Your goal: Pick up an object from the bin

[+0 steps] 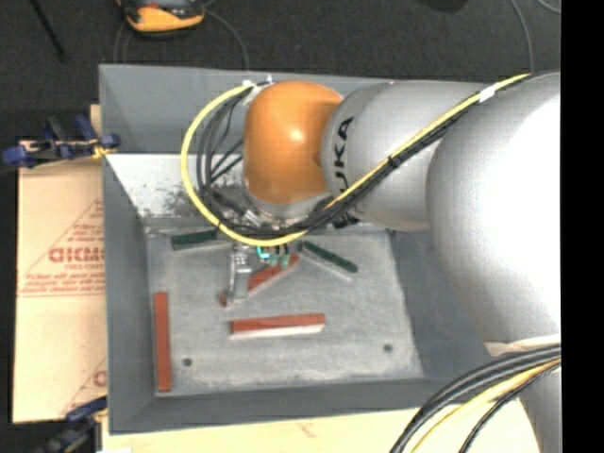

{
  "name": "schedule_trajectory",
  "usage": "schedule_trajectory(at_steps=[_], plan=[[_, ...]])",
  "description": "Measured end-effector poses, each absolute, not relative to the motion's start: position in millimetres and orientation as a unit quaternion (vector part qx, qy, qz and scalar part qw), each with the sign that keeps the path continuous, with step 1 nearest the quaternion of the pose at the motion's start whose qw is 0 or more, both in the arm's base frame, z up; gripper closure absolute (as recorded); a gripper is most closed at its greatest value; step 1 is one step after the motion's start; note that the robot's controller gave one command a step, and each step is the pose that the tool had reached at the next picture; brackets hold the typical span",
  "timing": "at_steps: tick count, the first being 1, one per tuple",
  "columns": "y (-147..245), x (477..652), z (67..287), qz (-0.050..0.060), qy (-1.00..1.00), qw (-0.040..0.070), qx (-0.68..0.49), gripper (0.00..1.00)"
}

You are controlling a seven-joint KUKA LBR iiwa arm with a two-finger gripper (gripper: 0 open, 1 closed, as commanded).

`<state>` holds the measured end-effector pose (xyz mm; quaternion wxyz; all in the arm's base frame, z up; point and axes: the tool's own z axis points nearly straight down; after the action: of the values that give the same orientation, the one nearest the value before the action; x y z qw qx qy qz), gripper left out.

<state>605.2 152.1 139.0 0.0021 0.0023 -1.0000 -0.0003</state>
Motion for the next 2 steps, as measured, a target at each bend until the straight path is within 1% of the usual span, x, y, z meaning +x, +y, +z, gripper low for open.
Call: schedule_trajectory(at_steps=[1, 2], plan=[[152, 606.9, 144, -0.001, -1.000, -0.002, 0.001, 0.00], [132, 624.9, 104, -0.002, -1.000, -0.005, -0.002, 0.00]])
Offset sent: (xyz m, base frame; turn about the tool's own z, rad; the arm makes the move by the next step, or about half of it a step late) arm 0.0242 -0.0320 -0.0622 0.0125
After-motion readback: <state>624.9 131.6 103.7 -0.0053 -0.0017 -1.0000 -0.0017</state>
